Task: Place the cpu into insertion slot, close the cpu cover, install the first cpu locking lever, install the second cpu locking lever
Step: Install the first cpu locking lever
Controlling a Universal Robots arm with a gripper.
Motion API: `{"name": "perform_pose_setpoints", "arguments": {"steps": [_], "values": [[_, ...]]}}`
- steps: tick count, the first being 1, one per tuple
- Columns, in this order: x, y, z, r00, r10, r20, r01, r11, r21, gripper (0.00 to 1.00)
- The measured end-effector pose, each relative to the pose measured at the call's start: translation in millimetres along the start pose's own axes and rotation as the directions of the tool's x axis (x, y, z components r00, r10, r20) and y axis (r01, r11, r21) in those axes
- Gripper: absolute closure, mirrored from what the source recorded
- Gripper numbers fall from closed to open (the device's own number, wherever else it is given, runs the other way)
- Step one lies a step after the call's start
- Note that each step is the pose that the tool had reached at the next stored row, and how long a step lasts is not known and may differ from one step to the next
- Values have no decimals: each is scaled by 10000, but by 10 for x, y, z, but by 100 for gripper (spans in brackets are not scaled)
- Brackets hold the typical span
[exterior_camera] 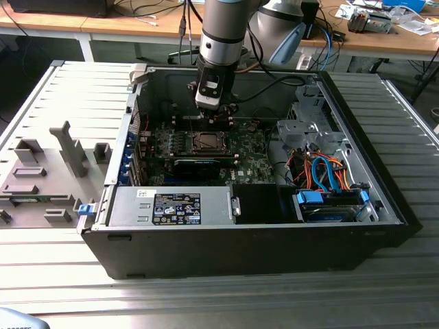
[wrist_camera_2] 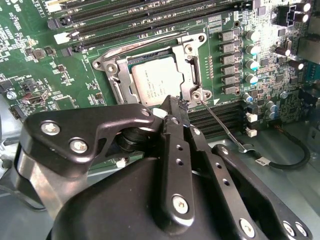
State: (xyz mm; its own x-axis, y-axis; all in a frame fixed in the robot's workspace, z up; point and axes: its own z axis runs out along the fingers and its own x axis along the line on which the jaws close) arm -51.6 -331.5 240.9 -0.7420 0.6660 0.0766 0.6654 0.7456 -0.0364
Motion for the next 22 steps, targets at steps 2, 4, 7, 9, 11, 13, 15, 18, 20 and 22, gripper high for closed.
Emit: {"name": "perform_pose_setpoints", "arguments": {"steps": [2,4,7,9,11,13,15,18,20,22], "values": [[0,0,0,10000,-16,1,16,10000,1,89],[0,0,0,10000,-25,1,25,10000,2,89],[0,0,0,10000,-42,1,42,10000,4,89],[0,0,0,10000,-54,2,54,10000,4,89],[0,0,0,10000,-63,2,63,10000,5,89],[0,0,0,10000,-76,3,76,10000,6,89],[0,0,0,10000,-85,3,85,10000,6,89],[0,0,0,9999,-103,4,103,9999,8,89],[0,0,0,9999,-116,5,116,9999,9,89],[0,0,0,9999,-127,5,127,9999,10,89]]}}
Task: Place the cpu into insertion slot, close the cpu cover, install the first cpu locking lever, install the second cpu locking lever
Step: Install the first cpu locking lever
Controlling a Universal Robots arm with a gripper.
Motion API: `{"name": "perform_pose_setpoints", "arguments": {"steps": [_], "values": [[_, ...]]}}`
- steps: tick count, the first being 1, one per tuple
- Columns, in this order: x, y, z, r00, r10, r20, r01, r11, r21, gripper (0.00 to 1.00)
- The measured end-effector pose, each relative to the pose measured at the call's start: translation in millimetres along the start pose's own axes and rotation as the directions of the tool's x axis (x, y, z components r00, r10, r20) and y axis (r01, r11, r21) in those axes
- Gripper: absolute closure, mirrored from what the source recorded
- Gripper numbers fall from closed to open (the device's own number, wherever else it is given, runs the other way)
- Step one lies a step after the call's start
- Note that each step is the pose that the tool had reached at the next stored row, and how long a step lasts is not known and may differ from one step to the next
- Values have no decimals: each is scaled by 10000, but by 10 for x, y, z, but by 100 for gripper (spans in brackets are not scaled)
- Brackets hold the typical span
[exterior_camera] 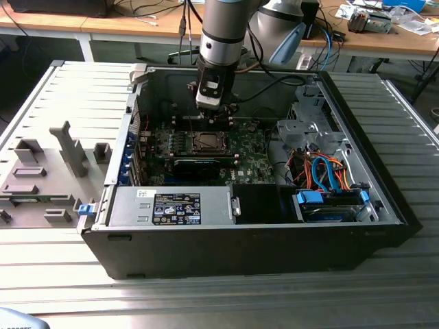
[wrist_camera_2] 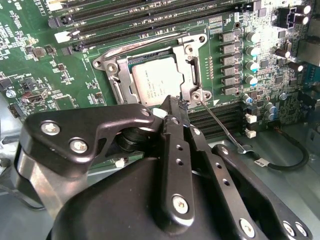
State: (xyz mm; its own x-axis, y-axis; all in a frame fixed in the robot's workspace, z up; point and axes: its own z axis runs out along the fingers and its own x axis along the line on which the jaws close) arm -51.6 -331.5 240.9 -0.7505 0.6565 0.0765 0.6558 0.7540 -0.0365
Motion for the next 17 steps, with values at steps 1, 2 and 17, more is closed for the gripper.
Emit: {"name": "perform_pose_setpoints", "arguments": {"steps": [1,2,17], "values": [[0,0,0,10000,-7,0,7,10000,1,89],[0,0,0,10000,-11,0,11,10000,0,89],[0,0,0,10000,-100,3,100,9999,8,89]]}}
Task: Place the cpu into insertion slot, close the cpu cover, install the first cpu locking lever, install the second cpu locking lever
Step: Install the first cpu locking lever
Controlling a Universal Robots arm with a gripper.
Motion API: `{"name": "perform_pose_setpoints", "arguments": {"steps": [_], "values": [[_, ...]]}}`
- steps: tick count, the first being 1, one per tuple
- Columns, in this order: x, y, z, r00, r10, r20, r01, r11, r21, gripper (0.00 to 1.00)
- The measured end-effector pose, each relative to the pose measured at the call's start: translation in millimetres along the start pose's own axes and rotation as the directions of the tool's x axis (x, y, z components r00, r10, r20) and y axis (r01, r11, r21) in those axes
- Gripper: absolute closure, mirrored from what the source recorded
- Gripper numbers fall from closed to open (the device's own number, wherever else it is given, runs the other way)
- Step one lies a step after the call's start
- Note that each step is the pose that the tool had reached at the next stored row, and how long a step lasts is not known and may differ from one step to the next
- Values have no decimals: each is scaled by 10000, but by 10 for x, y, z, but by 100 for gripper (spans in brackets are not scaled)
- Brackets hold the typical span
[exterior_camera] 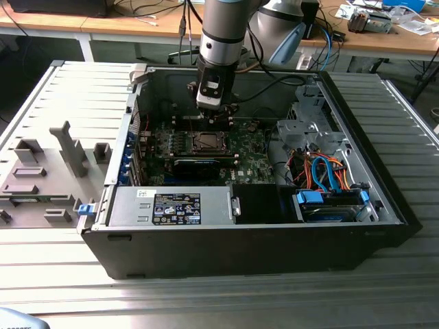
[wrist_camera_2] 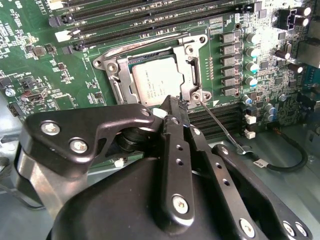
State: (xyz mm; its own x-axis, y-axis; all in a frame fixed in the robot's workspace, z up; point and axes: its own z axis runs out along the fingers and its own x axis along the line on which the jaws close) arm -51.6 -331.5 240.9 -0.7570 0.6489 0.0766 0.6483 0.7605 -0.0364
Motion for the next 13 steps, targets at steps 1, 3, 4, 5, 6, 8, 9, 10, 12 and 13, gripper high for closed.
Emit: {"name": "perform_pose_setpoints", "arguments": {"steps": [1,3,4,5,6,8,9,10,12,13], "values": [[0,0,0,10000,-7,0,7,10000,0,89],[0,0,0,10000,-22,1,22,10000,2,89],[0,0,0,10000,-28,1,28,10000,2,89],[0,0,0,10000,-33,2,33,10000,3,89],[0,0,0,10000,-40,1,40,10000,3,89],[0,0,0,10000,-56,2,56,10000,4,89],[0,0,0,10000,-61,2,60,10000,4,89],[0,0,0,10000,-69,3,69,10000,5,89],[0,0,0,10000,-77,3,77,10000,6,89],[0,0,0,10000,-82,3,82,10000,6,89]]}}
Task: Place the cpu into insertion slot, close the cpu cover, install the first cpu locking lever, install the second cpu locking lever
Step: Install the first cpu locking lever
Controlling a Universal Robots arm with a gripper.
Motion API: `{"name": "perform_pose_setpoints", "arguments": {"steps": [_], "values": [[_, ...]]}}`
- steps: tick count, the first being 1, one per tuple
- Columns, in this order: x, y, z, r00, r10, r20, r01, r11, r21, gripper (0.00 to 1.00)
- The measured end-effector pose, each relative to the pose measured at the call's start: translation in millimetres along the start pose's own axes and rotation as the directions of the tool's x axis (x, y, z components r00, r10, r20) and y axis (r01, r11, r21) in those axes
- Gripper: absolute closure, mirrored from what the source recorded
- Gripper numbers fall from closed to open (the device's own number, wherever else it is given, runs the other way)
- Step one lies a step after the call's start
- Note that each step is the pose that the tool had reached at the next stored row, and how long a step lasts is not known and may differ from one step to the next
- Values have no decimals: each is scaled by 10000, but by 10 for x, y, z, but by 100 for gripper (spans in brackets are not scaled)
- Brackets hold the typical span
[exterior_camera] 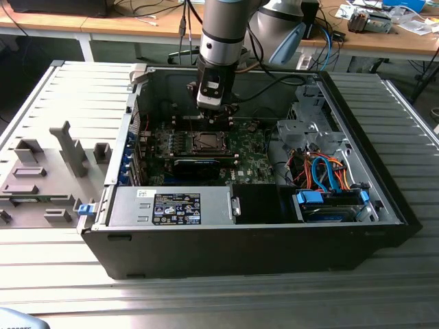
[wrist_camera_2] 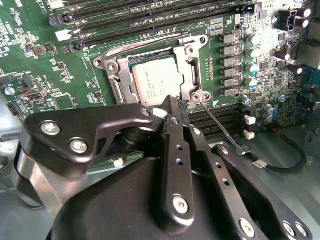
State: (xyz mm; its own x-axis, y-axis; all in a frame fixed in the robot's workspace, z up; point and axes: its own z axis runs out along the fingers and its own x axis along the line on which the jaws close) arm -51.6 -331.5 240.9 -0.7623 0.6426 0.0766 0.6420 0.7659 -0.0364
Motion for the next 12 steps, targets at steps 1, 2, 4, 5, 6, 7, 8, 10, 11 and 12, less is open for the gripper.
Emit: {"name": "perform_pose_setpoints", "arguments": {"steps": [1,2,4,5,6,7,8,10,11,12], "values": [[0,0,0,10000,-4,0,4,10000,0,89],[0,0,0,10000,-8,0,8,10000,0,89],[0,0,0,10000,-18,1,18,10000,1,89],[0,0,0,10000,-22,1,22,10000,2,89],[0,0,0,10000,-30,1,30,10000,2,89],[0,0,0,10000,-34,1,34,10000,3,89],[0,0,0,10000,-39,1,39,10000,3,89],[0,0,0,10000,-51,2,51,10000,4,89],[0,0,0,10000,-55,2,55,10000,4,89],[0,0,0,10000,-60,2,60,10000,4,89]]}}
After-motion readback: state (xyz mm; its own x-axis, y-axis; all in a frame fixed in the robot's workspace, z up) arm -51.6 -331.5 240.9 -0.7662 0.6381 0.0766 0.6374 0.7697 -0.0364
